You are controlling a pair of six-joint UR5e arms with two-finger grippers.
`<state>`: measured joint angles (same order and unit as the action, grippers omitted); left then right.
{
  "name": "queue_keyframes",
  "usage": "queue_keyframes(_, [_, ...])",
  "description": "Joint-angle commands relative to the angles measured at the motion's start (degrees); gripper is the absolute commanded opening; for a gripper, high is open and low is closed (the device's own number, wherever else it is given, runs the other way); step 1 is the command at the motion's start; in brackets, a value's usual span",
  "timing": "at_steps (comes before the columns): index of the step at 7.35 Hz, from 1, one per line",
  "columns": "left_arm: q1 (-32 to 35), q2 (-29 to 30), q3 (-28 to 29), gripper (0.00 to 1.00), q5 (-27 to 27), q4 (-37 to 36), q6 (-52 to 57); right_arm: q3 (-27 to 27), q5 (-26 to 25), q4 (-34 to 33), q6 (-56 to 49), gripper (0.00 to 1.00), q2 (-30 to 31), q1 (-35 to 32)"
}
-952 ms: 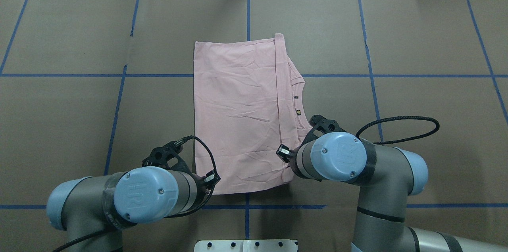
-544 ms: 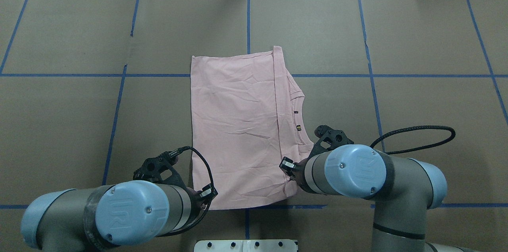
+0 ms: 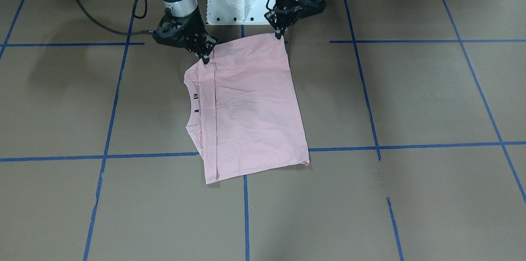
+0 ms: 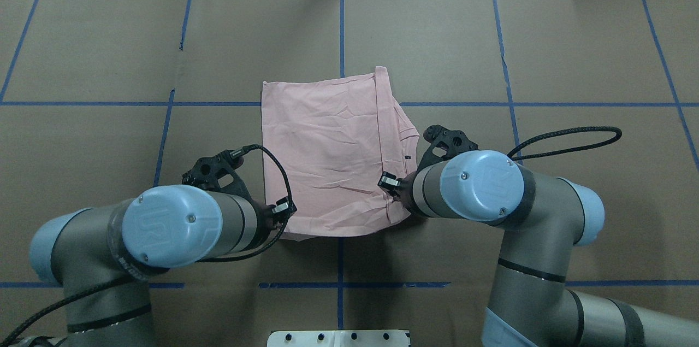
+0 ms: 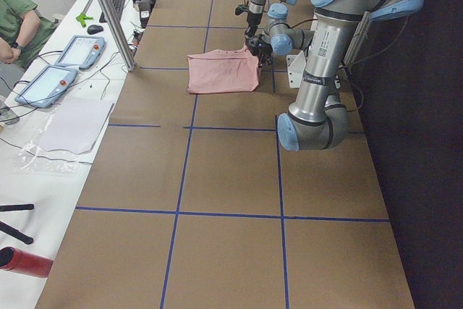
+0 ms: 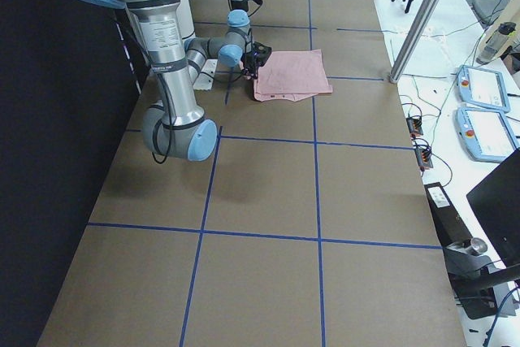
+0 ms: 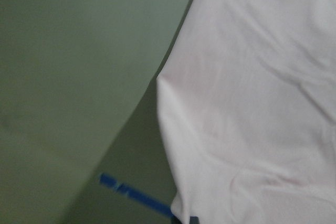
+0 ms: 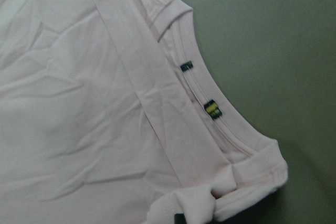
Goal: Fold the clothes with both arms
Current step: 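Lift the near edge with both grippers and fold it toward the far edge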
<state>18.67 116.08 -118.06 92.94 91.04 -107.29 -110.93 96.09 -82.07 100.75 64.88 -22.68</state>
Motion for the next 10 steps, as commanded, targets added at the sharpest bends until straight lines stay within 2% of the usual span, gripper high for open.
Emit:
queue_keyframes(1, [4.3, 0.4, 8.8, 0.0, 0.0, 11.1, 1.0, 8.5, 0.1, 3.2, -1.0, 0.0, -5.2, -3.9])
queue_keyframes(2, [6.3, 0.5, 9.7, 0.0, 0.0, 13.0, 1.0, 11.5, 0.3, 5.7, -2.3, 0.0, -5.7, -5.3])
queue_keyframes(3, [8.1, 0.6, 9.9, 0.0, 0.0, 14.4, 0.9, 16.4, 0.5, 7.0, -2.5, 0.0, -9.2, -7.5])
queue_keyframes(4, [12.2, 2.7, 14.1, 0.0, 0.1, 17.2, 1.0, 22.2, 2.6, 7.1, -2.6, 0.0, -13.9, -10.7])
queue_keyframes(5, [16.5, 8.5, 24.3, 0.0, 0.2, 21.2, 3.2, 29.1, 4.9, 7.5, -2.7, 0.0, -18.9, -14.3])
queue_keyframes(6, [19.9, 11.8, 34.5, 0.39, 0.2, 26.7, 7.3, 36.6, 5.1, 12.1, -2.7, 0.24, -21.9, -17.4])
queue_keyframes(7, [22.9, 12.1, 39.8, 0.99, 0.5, 32.6, 13.1, 46.7, 4.9, 19.9, -4.3, 0.99, -25.1, -18.4])
queue_keyframes(8, [27.9, 12.1, 41.1, 1.0, 6.8, 33.3, 17.2, 50.7, 4.6, 21.6, -6.9, 1.0, -26.2, -19.4])
queue_keyframes(9, [30.2, 11.9, 41.2, 1.0, 9.4, 33.6, 19.6, 51.5, 4.9, 21.6, -9.1, 1.0, -26.2, -20.9])
queue_keyframes(10, [30.5, 11.8, 41.2, 1.0, 9.7, 33.7, 20.1, 52.6, 5.2, 21.5, -10.1, 1.0, -26.2, -22.6])
